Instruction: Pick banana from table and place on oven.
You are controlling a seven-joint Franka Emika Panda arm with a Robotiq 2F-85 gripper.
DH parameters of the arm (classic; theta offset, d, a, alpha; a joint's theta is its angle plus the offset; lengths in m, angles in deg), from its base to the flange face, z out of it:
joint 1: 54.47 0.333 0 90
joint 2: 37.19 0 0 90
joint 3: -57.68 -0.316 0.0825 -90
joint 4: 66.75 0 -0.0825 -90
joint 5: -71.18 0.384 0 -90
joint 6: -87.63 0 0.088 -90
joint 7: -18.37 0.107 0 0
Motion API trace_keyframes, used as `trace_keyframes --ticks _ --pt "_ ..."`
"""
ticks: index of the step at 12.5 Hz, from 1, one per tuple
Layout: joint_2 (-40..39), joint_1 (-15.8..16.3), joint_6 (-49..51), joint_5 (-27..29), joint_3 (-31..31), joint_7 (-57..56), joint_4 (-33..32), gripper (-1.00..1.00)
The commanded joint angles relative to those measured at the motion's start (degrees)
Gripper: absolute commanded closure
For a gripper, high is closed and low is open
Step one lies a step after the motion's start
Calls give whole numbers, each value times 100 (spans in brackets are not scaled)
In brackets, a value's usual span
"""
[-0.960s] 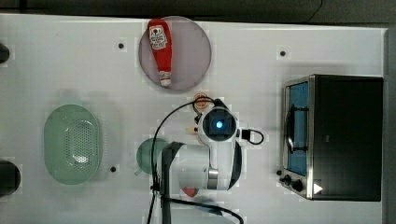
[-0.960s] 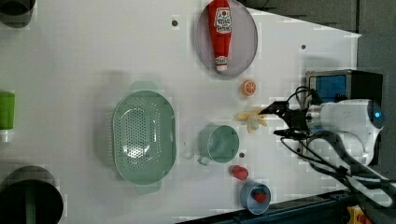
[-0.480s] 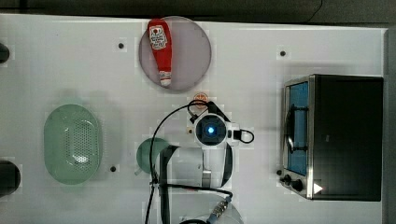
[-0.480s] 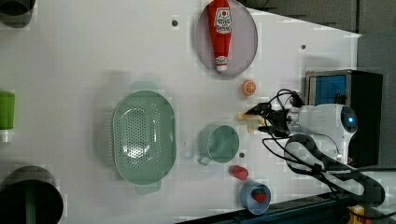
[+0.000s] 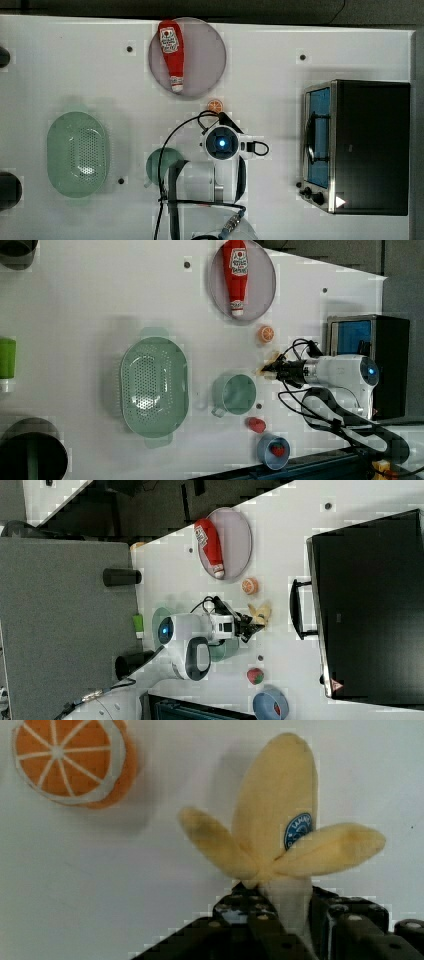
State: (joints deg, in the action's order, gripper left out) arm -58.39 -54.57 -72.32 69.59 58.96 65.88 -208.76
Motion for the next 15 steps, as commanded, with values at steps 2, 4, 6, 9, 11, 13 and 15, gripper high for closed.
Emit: trace_keyframes --ticks 2,4,6,9,11,13,15 --pt "524 -57 -63 12 50 197 322 48" --pt "1236 -54 413 12 46 197 427 48" --pt "2079 -58 1313 15 51 197 585 48" --pt "3184 -93 3094 14 131 197 945 48" --pt "3629 -147 4029 7 249 195 1240 48" --pt "3865 -227 4569 -3 486 175 1395 48" --pt "3896 -319 4642 -38 875 -291 1463 48"
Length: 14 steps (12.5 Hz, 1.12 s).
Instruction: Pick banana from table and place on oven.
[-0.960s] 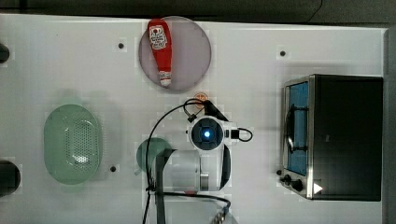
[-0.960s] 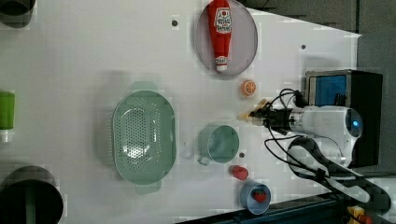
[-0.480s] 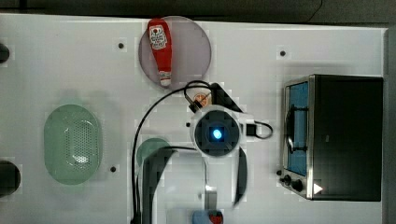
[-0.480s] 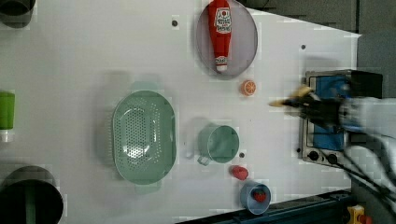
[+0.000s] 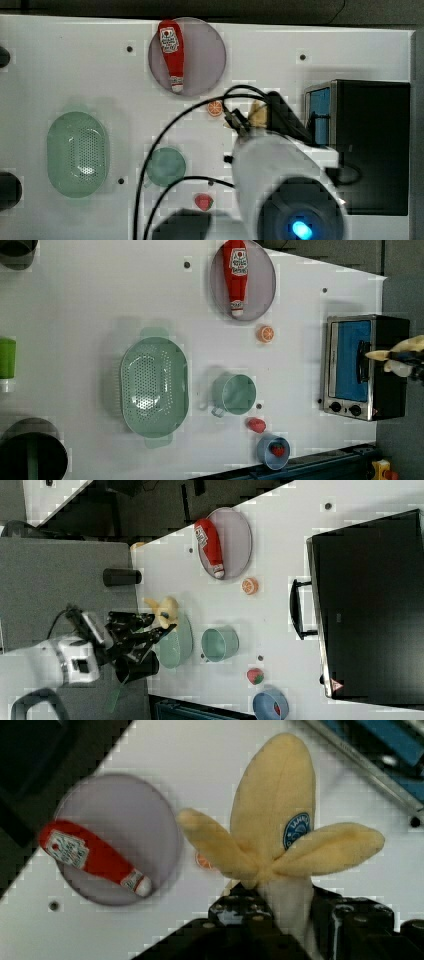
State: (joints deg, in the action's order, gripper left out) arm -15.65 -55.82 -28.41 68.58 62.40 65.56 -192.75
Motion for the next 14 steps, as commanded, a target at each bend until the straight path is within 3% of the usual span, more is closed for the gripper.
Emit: trace_keyframes --ticks 1,5,11,14 --pt "-426 -222 246 9 738 -639 -87 48" --pt "-999 -254 244 -242 1570 -1461 440 48" --pt "-2623 -279 162 -240 2527 -3791 1833 48" --pt "-3293 -333 -148 156 2792 -4270 2069 48"
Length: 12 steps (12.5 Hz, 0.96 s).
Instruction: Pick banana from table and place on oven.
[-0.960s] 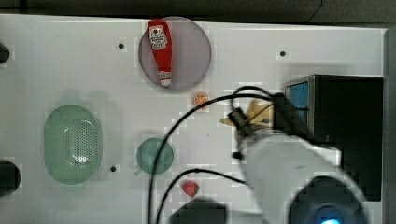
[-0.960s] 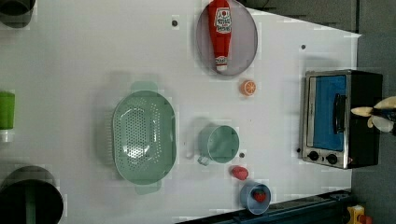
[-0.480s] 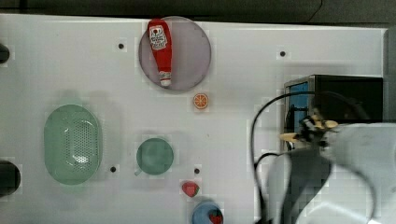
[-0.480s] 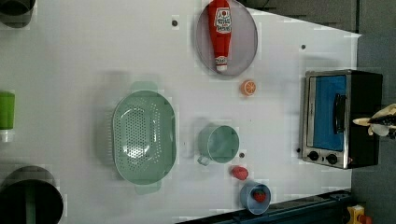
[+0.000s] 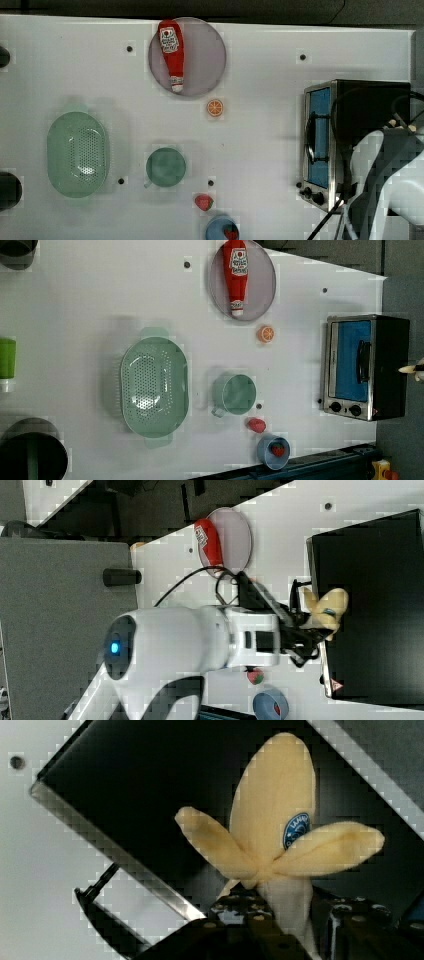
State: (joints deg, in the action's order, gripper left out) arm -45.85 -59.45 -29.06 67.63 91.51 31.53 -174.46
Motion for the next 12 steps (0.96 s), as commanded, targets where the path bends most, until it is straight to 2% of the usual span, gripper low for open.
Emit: trace_keyframes --ticks 1,3,4,9,10,12 --pt "-411 -2 -90 573 -67 -868 228 48" --pt "-548 -39 -154 730 -22 -1040 233 48" --pt "-562 -42 -280 731 -23 -1244 230 40" --pt "-545 -41 -314 731 -21 -1415 187 -71" --pt "-490 -40 -279 718 -22 -1416 208 -100" --pt "-202 -2 19 624 -34 -1421 358 -100"
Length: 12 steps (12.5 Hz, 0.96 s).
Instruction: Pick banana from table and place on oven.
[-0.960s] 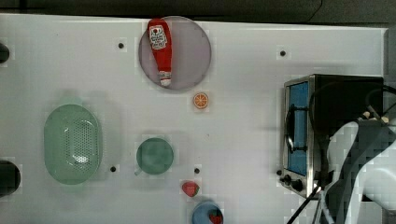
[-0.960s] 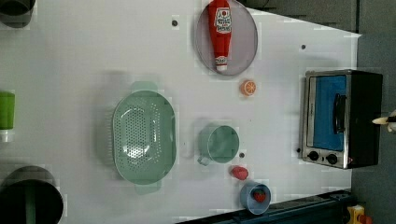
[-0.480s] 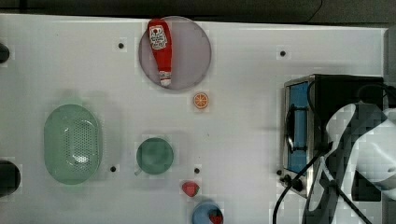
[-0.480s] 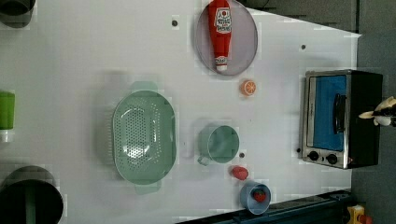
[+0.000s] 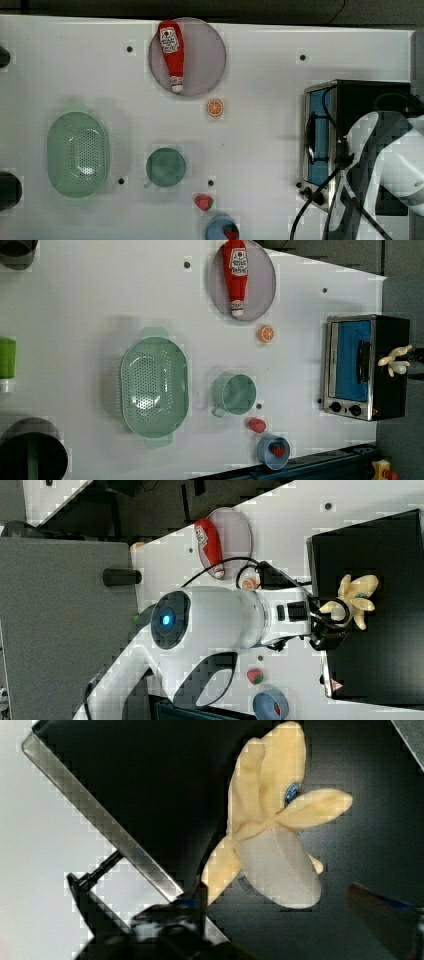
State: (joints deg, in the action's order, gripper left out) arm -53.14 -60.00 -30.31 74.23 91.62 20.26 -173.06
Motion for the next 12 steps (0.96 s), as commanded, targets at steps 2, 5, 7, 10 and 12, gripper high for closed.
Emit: trace_keyframes --ticks 2,5,7,10,12 --pt "1003 139 749 -37 -100 -288 424 -100" --pt "1812 326 1719 -487 -481 88 556 -100" --pt "2297 434 2043 -729 -1033 850 509 -100" --pt "2872 463 2373 -805 -2003 2388 145 -100" --pt "3212 483 2386 -780 -2622 3507 -263 -100"
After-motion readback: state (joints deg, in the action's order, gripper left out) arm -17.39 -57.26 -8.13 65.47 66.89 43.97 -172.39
